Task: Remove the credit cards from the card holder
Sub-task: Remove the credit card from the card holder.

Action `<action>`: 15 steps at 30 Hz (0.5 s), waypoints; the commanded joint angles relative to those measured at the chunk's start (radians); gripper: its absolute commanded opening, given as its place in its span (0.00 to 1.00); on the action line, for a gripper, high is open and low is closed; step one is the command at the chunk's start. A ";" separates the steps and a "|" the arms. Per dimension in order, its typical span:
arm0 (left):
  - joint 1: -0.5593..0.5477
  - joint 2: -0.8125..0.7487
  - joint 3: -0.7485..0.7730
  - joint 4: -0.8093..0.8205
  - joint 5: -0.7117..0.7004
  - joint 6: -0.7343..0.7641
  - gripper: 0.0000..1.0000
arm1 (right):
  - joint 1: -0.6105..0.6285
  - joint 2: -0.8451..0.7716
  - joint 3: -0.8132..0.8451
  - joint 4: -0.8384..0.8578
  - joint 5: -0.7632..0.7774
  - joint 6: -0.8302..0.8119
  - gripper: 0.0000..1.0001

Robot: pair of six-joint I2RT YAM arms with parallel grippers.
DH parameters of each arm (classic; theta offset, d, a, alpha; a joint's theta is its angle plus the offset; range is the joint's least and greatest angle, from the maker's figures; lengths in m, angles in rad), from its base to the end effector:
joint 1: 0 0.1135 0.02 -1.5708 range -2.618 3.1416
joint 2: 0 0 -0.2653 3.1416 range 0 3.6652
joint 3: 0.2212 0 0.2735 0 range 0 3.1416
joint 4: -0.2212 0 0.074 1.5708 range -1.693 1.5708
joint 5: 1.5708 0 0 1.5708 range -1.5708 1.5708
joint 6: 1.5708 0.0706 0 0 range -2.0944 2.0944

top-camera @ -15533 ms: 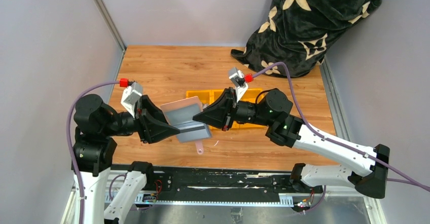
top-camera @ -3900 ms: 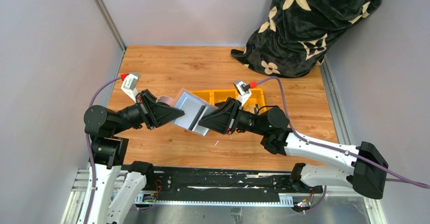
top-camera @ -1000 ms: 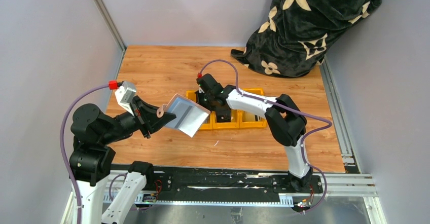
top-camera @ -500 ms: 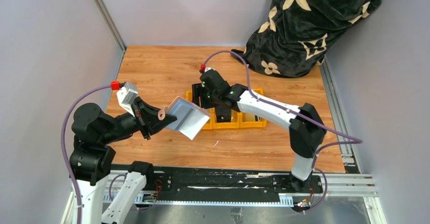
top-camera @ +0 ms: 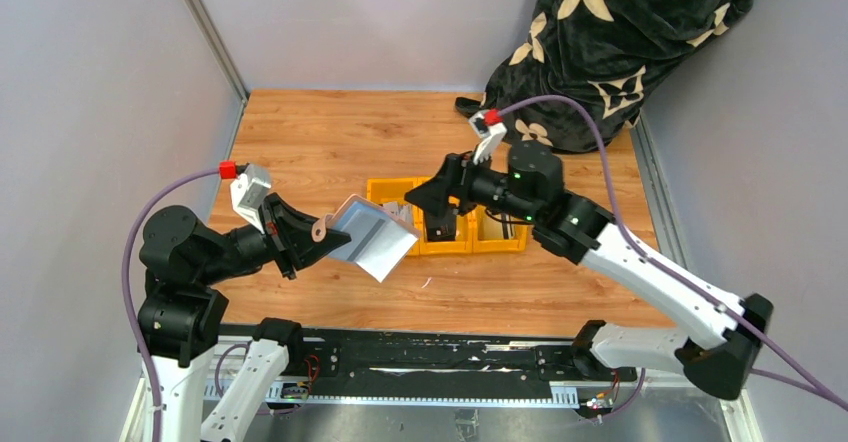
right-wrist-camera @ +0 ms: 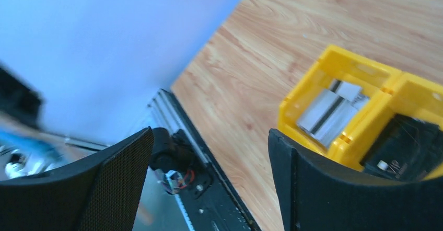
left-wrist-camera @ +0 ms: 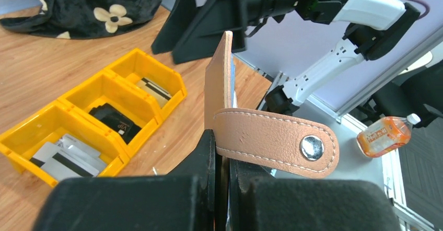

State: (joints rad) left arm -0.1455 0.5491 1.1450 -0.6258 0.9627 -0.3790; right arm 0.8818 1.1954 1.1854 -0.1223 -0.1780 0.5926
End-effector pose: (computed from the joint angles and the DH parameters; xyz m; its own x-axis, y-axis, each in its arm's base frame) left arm 0.0857 -0.0711 0.4480 -0.3584 -0.1611 -0.9195 0.8201 0.4163 -0.3926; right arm 0.2017 0.2645 0.3987 -0.5562 0.1894 -0.8092 -0.6759 0.4635 0.5730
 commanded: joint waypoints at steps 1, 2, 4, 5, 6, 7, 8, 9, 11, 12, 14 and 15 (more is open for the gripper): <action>0.004 -0.015 -0.031 0.097 0.048 -0.065 0.00 | -0.019 -0.098 -0.083 0.181 -0.225 0.084 0.84; 0.004 -0.014 -0.037 0.110 0.053 -0.074 0.00 | -0.020 -0.106 -0.099 0.224 -0.267 0.116 0.84; 0.004 -0.013 -0.049 0.129 0.062 -0.095 0.00 | -0.018 -0.113 -0.125 0.303 -0.342 0.174 0.85; 0.004 -0.013 -0.052 0.131 0.066 -0.097 0.00 | -0.017 -0.114 -0.137 0.342 -0.375 0.200 0.85; 0.004 -0.011 -0.053 0.131 0.069 -0.097 0.00 | -0.011 -0.114 -0.148 0.379 -0.397 0.219 0.85; 0.004 -0.011 -0.055 0.132 0.070 -0.101 0.00 | -0.001 -0.113 -0.161 0.413 -0.414 0.231 0.85; 0.004 -0.012 -0.056 0.130 0.070 -0.100 0.00 | 0.011 -0.112 -0.164 0.433 -0.425 0.233 0.85; 0.004 -0.013 -0.055 0.131 0.071 -0.101 0.00 | 0.024 -0.110 -0.163 0.440 -0.432 0.228 0.85; 0.004 -0.011 -0.054 0.136 0.072 -0.110 0.00 | 0.052 -0.103 -0.158 0.438 -0.447 0.201 0.85; 0.004 -0.011 -0.055 0.138 0.073 -0.113 0.00 | 0.064 -0.100 -0.159 0.439 -0.454 0.191 0.86; 0.004 -0.008 -0.053 0.140 0.074 -0.118 0.00 | 0.090 -0.099 -0.163 0.445 -0.465 0.175 0.86; 0.004 -0.007 -0.054 0.141 0.074 -0.120 0.00 | 0.099 -0.100 -0.167 0.450 -0.465 0.171 0.84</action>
State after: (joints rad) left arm -0.1455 0.5426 1.0866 -0.5278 1.0138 -0.4725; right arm 0.9375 1.1042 1.0309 0.2516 -0.5758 0.7776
